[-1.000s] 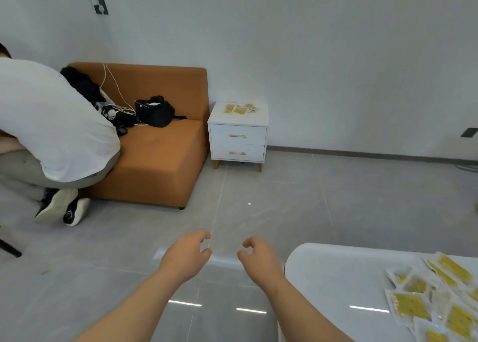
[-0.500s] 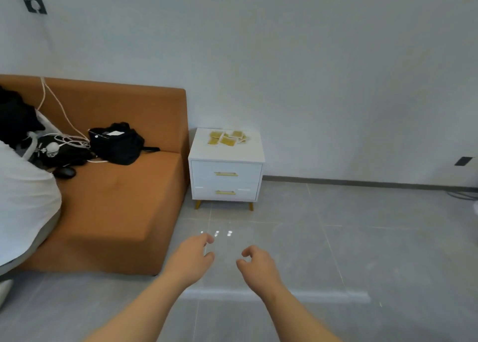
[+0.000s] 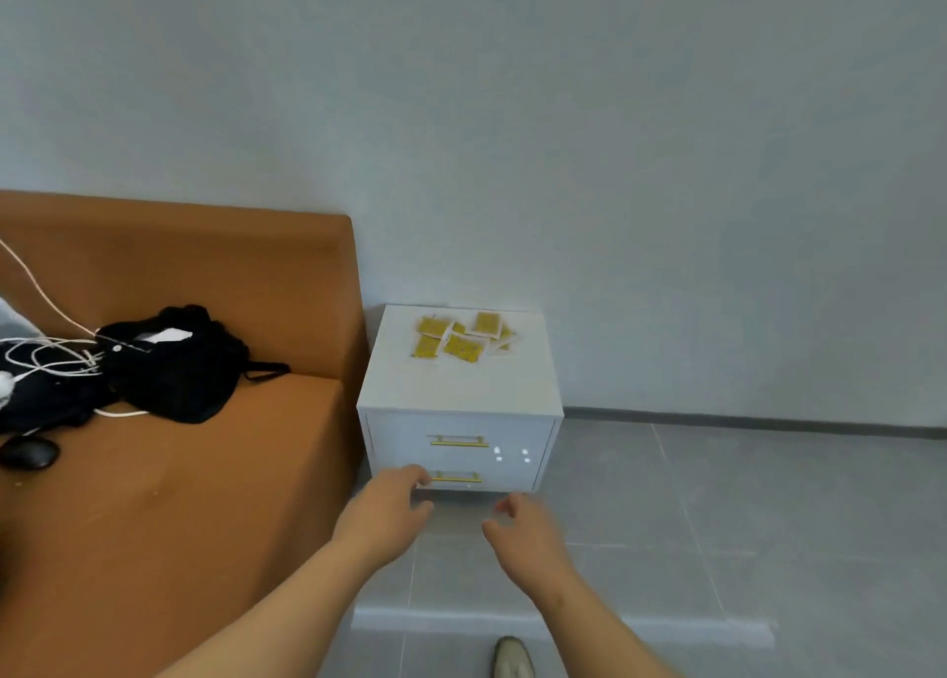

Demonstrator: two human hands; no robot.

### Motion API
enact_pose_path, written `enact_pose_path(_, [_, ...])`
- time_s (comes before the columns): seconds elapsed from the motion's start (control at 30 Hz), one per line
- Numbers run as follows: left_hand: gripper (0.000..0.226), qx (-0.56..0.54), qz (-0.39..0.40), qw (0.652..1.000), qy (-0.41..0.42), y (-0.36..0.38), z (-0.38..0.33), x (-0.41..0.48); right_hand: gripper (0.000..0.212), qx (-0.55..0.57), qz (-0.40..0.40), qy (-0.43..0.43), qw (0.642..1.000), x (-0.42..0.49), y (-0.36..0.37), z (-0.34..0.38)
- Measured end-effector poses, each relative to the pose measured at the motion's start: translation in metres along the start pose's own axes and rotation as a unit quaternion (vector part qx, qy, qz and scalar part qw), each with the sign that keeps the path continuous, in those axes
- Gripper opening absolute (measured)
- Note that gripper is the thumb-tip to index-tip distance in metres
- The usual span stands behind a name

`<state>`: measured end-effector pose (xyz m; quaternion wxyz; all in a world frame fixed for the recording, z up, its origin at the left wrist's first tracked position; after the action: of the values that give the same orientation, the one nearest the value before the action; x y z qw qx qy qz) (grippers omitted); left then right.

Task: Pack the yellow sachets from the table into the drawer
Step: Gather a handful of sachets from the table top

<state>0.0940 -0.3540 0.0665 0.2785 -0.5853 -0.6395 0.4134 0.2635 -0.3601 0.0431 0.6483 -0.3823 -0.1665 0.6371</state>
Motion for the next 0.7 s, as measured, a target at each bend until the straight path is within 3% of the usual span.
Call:
enact_pose_path(0.37, [0.036,-0.029,0.020,0.996,-0.085,0.010,-0.005,0.224,0.032,-0.039,0.067,-0.001,0.997,0.234,0.003,0.063])
enact_pose_path(0.7, [0.031,-0.042,0.089,0.985,-0.140,0.037,0.053,0.401,0.035,-0.031,0.089,0.106,0.990,0.382,0.059,0.089])
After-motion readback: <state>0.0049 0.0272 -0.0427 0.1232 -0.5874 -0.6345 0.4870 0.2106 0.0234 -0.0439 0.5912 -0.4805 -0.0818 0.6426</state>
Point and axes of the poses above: each hand's wrist, its own x-axis towards the middle knuckle, its own y-axis out of the palm, z = x × y, the point moved 9 cm from there along x, towards the middle knuckle, and after that the axes turned 13 degrees about -z, right-handed, at the moved point
